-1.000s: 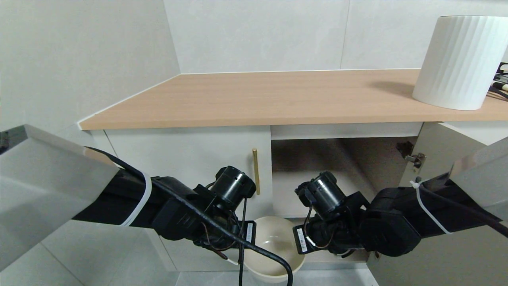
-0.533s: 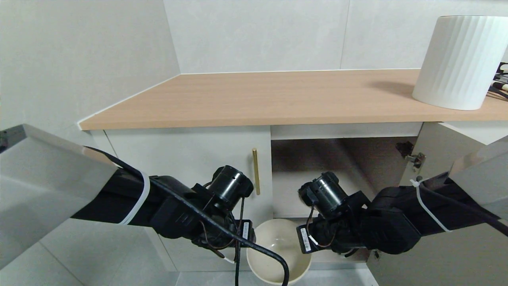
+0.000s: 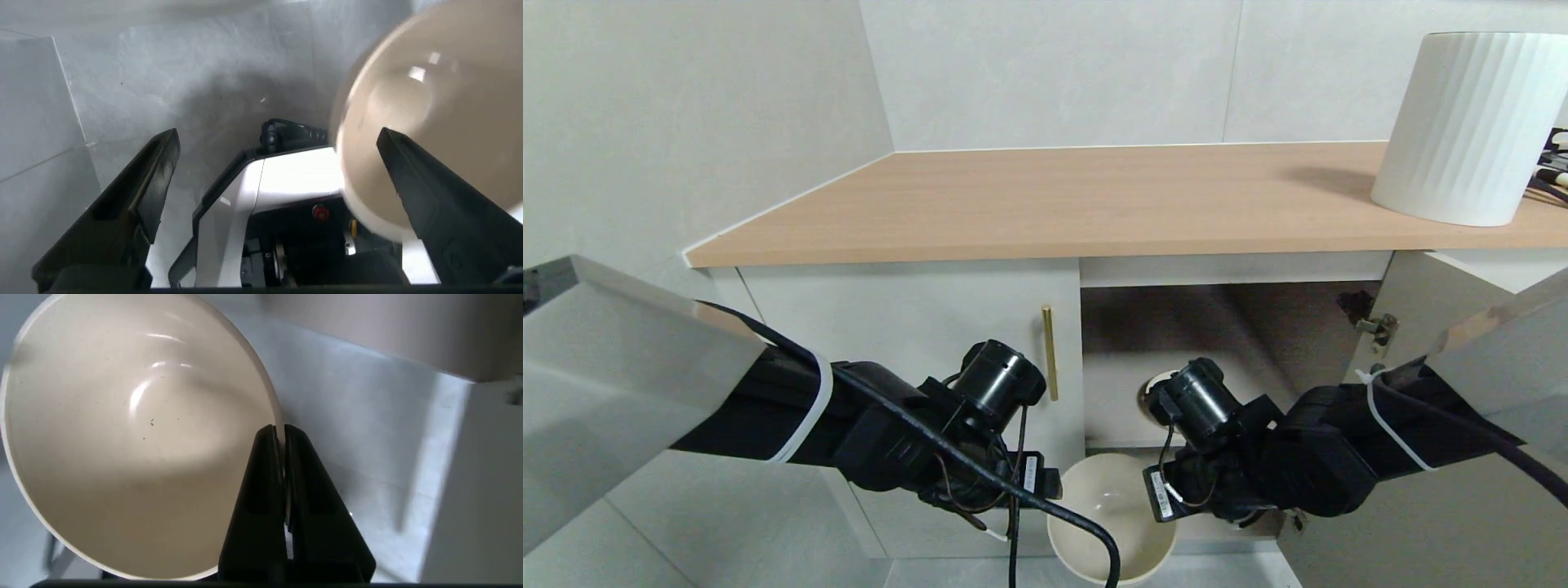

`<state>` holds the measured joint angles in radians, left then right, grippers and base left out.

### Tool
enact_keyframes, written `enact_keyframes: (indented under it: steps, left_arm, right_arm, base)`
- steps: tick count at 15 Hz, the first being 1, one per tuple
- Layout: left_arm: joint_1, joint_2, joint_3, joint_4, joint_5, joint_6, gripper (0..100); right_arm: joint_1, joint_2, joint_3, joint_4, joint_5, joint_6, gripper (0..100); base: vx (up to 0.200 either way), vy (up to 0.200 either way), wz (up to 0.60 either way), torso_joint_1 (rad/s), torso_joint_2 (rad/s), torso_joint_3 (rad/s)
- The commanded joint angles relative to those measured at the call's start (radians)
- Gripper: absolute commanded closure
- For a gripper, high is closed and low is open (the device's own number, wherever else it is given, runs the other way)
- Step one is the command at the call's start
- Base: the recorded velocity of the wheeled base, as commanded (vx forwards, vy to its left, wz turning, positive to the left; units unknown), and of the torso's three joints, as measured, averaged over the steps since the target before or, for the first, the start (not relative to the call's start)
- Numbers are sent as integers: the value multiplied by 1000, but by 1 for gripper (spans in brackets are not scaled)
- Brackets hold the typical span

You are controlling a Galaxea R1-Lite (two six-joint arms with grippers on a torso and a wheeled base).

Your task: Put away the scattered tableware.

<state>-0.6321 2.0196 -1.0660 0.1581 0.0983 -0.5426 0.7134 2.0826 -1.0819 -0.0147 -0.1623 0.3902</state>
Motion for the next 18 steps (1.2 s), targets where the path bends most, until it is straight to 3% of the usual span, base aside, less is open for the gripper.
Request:
enact_keyframes:
  steps: [1,3,7,13,18]
  left_arm:
    - [0,-2,-2,0,0,0,0]
    - [0,-12,0,0,0,0,0]
    - [0,-24,1,0,0,-2,0]
    - [0,-22,0,0,0,-2,0]
    - [0,-22,0,0,0,-2,0]
  right_arm:
    - [-35,31,-6,-1,-22,-2,100]
    - [-74,31,8,-1,-37,12,100]
    - [-232,36,-10,-67,-36,65,100]
    - [-298,88,-90,-188,-40,231,100]
    - [-331,131,-110,-297,-77,269,100]
  base:
    - [0,0,0,0,0,0]
    - [0,0,0,0,0,0]
    - [0,0,0,0,0,0]
    - [0,0,0,0,0,0]
    - [0,0,0,0,0,0]
